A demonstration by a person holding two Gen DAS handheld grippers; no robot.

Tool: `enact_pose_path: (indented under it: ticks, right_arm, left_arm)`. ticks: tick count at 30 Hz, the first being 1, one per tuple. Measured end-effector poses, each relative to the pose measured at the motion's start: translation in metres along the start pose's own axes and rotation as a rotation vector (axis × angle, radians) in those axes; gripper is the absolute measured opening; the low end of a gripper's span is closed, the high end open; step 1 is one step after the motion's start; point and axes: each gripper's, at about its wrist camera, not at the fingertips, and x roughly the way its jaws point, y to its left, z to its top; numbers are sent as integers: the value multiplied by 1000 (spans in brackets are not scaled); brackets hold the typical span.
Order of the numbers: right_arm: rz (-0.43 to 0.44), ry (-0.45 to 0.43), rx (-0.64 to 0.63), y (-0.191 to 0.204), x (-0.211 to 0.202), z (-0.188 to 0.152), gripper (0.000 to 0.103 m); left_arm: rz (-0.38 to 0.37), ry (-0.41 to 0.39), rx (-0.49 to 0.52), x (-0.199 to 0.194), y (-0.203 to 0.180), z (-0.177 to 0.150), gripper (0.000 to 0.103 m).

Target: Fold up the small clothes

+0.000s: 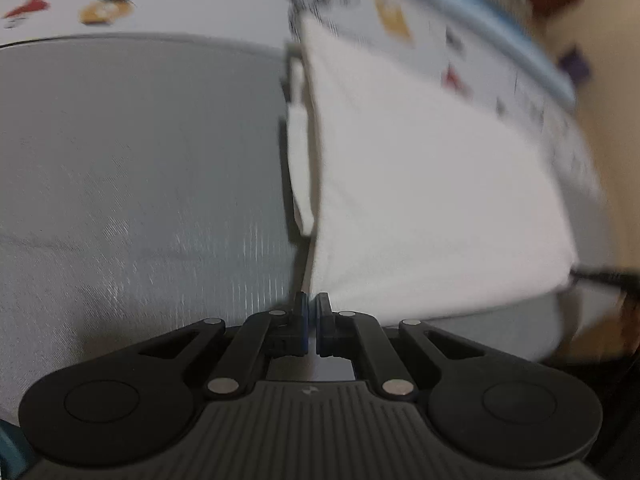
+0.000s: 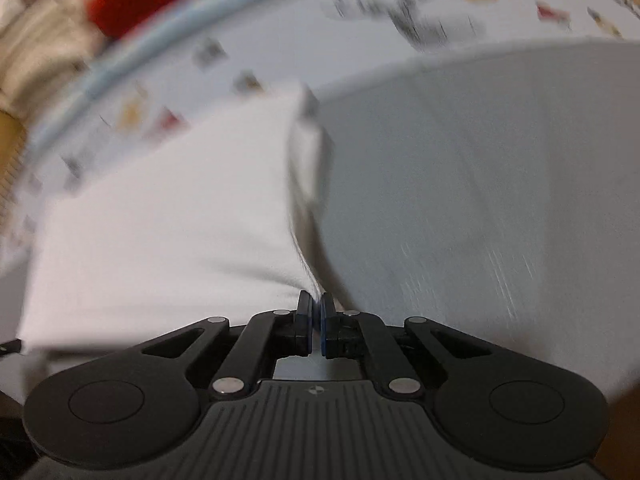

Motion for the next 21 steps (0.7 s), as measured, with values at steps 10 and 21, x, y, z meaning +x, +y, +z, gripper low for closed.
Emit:
enact_pose_path:
  ticks: [10,21]
  right_arm:
    - [-36,-25,-62,14,1,1,24]
    - [-118,48,-69,8,19,3,15]
  left_arm:
    - [-74,-144,-209,-11,13,31,30]
    - [-42,-91,-274,28,8,66,50]
